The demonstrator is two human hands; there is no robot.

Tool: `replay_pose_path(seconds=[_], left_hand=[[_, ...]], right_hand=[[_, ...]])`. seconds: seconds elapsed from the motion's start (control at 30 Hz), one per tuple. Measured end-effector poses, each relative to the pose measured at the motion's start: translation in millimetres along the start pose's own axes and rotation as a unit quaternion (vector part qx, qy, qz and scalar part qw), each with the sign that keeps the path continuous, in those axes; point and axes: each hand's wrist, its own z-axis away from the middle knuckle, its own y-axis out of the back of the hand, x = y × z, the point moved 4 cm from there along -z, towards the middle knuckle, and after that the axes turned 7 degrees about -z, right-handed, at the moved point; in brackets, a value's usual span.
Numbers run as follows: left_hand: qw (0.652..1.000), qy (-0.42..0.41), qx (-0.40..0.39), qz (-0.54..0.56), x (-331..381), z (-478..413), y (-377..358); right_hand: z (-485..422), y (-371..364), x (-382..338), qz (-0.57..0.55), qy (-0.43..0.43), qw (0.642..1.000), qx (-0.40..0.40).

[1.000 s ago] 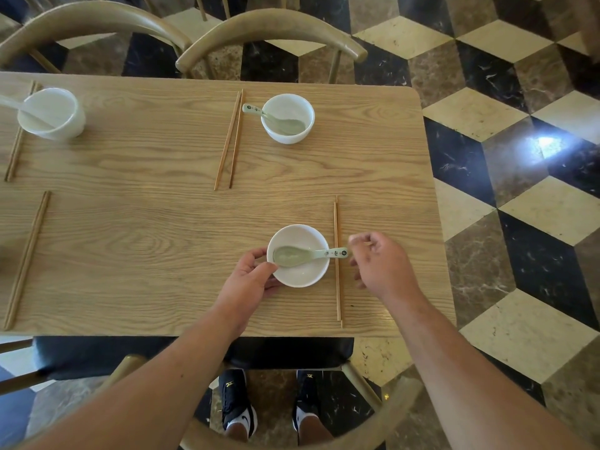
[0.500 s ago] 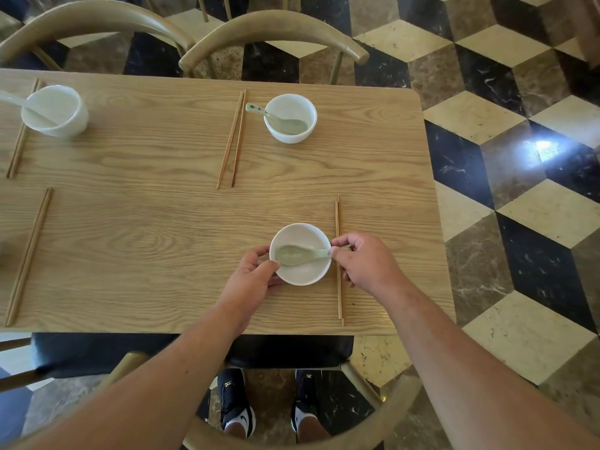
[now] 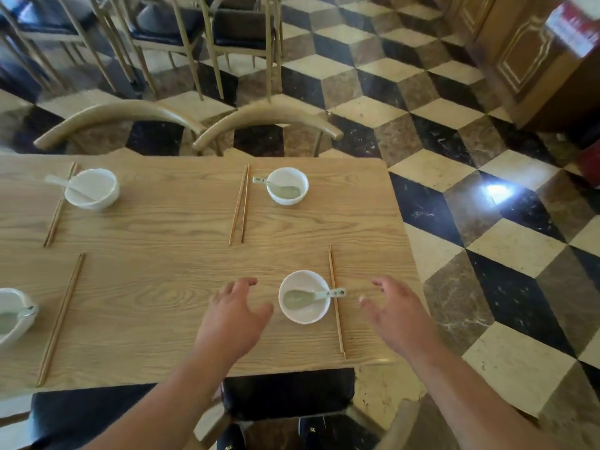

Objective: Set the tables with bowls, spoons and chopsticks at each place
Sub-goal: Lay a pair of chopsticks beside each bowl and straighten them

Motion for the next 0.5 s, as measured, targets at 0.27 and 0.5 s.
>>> replay_pose_path(seconds=[0.27,0.5], left_hand=[[0.970,-0.184,-0.012,-0.159,93,47,59],[0.953,-0.251,0.031,-0.167,209,113,61]], right_hand=[[82,64,-27,0.074,0.035,0.996,0.017],[112,167,9,0.076,0.057,0.992,0.085]])
